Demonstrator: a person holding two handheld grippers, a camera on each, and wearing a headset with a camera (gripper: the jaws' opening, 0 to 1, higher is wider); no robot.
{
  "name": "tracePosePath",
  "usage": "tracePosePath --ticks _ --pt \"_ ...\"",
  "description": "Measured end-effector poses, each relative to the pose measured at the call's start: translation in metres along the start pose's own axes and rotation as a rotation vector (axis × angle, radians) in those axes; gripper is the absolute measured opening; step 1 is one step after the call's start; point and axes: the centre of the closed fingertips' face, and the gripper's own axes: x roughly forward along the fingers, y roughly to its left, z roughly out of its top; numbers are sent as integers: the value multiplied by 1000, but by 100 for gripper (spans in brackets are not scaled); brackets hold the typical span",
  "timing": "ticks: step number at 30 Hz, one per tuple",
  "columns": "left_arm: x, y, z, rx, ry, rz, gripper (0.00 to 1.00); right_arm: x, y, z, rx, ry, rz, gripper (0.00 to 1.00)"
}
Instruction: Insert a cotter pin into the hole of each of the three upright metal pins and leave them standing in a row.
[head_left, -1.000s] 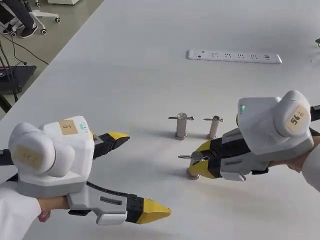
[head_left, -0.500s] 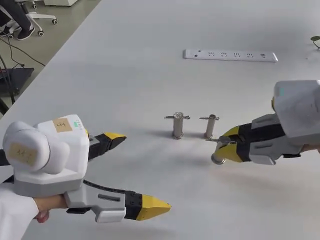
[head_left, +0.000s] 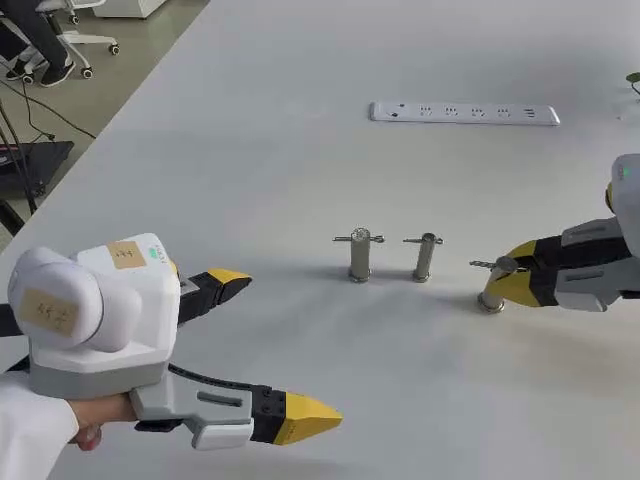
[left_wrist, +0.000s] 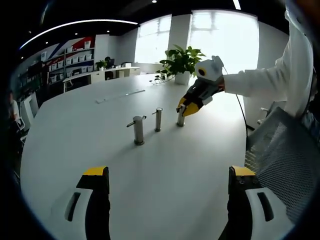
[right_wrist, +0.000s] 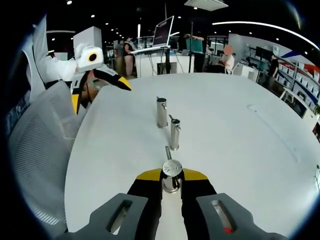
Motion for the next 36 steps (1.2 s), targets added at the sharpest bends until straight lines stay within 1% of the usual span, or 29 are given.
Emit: tracePosePath --ticks 3,5,8,10,14,17,20,23,27,29,30,31,34,36 --pt "0 0 -5 -13 19 4 99 3 -4 1 3 -5 2 8" --pt "0 -1 -5 -11 20 4 99 4 -7 2 7 -13 0 8" --pt "-1 -5 -6 -22 19 -16 99 6 -11 4 3 -22 -4 8" --pt "-1 -7 -6 -18 19 -22 99 7 -13 5 -4 -27 -5 8" --pt "-1 -7 -8 -27 25 -23 99 8 -16 6 -14 -30 -2 8" --pt "-1 -8 -8 -35 17 -25 99 8 -17 7 -21 -32 -5 8" --pt "-1 -8 -7 -36 18 -27 99 8 -19 7 -25 -36 -17 9" --pt "0 -8 -6 -35 16 -30 99 8 -19 7 -50 -36 -17 9" --pt "1 -9 -6 -35 15 -32 99 7 -20 7 -31 -36 -19 9" --pt "1 -7 -5 -30 15 -23 99 7 -20 7 -43 -30 -23 9" --pt "1 -6 -5 -28 15 -19 99 7 -21 7 -37 -32 -29 10" --pt "1 -5 -5 -29 14 -15 99 6 -21 8 -33 -39 -32 11" --pt "0 -4 -3 -29 8 -12 99 4 -26 13 -25 -57 -61 24" --pt "0 -3 -2 -28 2 -8 99 0 -27 15 -2 -66 -69 25"
